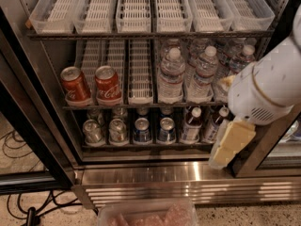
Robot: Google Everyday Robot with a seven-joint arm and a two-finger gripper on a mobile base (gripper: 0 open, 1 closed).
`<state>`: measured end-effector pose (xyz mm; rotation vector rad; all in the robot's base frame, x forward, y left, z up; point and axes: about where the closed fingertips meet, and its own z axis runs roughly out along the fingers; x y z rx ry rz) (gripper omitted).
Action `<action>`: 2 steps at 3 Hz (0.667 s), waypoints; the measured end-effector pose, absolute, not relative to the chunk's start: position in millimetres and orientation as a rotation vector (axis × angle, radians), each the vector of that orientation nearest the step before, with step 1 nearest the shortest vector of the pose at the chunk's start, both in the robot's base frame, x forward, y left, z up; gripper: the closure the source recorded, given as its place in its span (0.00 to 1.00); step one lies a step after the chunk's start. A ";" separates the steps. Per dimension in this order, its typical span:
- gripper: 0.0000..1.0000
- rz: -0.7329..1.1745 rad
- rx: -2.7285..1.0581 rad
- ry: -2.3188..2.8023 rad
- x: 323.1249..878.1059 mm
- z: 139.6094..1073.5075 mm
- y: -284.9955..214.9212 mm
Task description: Pick coke can from middle shelf of fridge
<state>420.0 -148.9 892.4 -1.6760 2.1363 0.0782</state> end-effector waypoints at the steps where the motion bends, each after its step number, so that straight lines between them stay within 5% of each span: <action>1: 0.00 0.177 -1.730 2.026 410.7 863.8 -111.4; 2: 0.00 0.178 -1.740 2.014 409.9 864.1 -109.3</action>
Offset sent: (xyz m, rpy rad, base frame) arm -0.0072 0.0315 -0.0244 0.0635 -0.0050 0.0744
